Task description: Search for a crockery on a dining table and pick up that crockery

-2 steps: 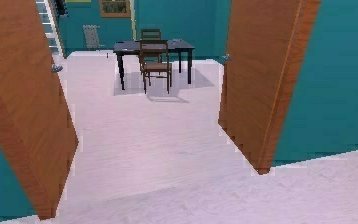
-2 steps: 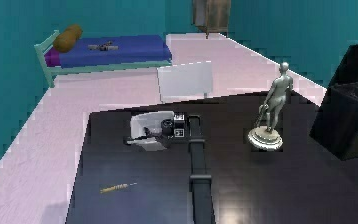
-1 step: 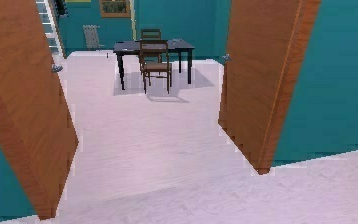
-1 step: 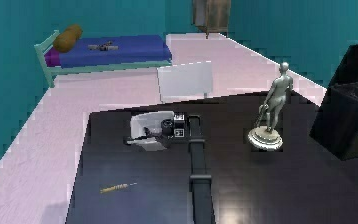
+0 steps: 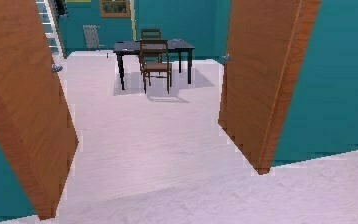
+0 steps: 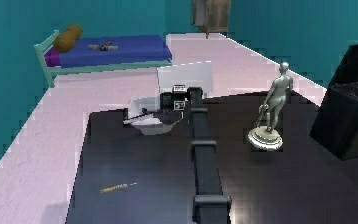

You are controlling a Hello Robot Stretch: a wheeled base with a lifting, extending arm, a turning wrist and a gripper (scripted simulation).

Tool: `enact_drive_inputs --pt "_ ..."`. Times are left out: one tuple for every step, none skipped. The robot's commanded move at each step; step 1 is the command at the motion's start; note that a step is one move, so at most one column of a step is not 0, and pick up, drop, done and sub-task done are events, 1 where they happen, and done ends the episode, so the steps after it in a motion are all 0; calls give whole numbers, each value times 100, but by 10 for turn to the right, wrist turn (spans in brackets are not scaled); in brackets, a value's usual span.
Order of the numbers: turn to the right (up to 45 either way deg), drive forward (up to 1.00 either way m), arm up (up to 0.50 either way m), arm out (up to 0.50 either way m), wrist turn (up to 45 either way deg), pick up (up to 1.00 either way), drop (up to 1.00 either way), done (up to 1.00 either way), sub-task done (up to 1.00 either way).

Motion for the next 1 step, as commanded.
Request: enact_drive_inputs --pt "0 0 0 0 0 0 0 100 0"
